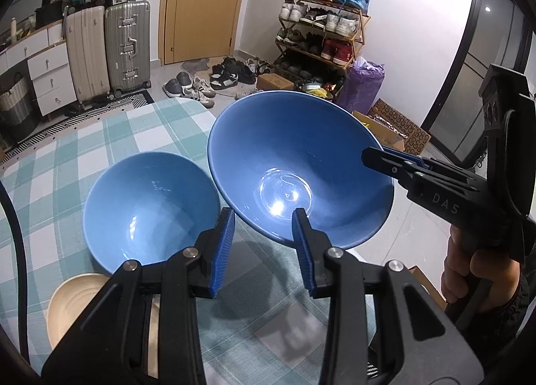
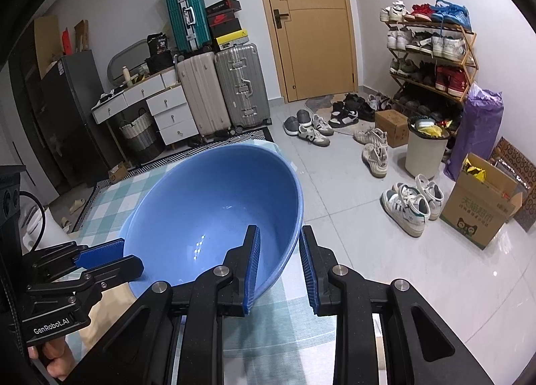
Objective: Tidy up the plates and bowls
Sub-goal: 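Carry the held bowl in the right tool over the nested blue bowls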
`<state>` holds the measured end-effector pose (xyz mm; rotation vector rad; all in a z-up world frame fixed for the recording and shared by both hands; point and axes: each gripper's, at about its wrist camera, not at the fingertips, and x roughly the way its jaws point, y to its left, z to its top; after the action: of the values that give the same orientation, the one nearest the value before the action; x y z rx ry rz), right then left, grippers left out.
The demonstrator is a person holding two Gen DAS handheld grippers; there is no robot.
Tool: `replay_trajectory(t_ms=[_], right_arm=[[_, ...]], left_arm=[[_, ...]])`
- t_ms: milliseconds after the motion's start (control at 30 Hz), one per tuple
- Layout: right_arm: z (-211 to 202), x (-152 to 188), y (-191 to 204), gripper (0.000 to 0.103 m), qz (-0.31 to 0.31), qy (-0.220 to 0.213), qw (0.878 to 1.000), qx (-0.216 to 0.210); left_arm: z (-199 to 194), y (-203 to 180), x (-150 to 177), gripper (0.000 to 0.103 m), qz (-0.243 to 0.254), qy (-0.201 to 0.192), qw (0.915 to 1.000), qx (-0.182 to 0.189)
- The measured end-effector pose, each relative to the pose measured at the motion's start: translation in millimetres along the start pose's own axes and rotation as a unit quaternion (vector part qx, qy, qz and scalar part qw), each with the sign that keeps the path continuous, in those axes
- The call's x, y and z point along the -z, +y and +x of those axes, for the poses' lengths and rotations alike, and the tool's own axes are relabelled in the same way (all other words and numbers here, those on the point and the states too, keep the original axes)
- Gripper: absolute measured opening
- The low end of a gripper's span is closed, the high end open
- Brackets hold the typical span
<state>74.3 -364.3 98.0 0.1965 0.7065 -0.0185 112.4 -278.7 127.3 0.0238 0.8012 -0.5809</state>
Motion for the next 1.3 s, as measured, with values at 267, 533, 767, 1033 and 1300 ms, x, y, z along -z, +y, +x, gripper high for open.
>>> replay_trajectory(t_ms=[267,533,767,1033,1300], right_arm=[[-6.6,-9.3,26.0,0.026,-0.018,-0.010,1.000,-0.011],[-4.5,-17.7,56.7,0.026,-0.038,-0.010,0.999,-0.025],[6.5,-21.3,76.1,0.026,-0.049,-0.003,0.998,-0.038],[28.4,-25.1,97.9,0.026,-0.059,0.008,0.997,-0.053],[56.2,-22.4,115.8,0.026,-0.059,0.024,0.996,-0.064]], left_arm=[[-36.8,12.4,4.1,0.032,-0.008,-0.015,0.9998,-0.012],[-66.0,30.8,4.8,0.032,-0.020,-0.029,0.9990,-0.029],[-79.0,50.8,4.6,0.032,-0.034,-0.034,0.9979,-0.044],[-83.6,76.6,6.3,0.032,-0.050,-0.032,0.9965,-0.058],[-78.0,97.4,10.1,0.032,-0.066,-0.024,0.9952,-0.068]])
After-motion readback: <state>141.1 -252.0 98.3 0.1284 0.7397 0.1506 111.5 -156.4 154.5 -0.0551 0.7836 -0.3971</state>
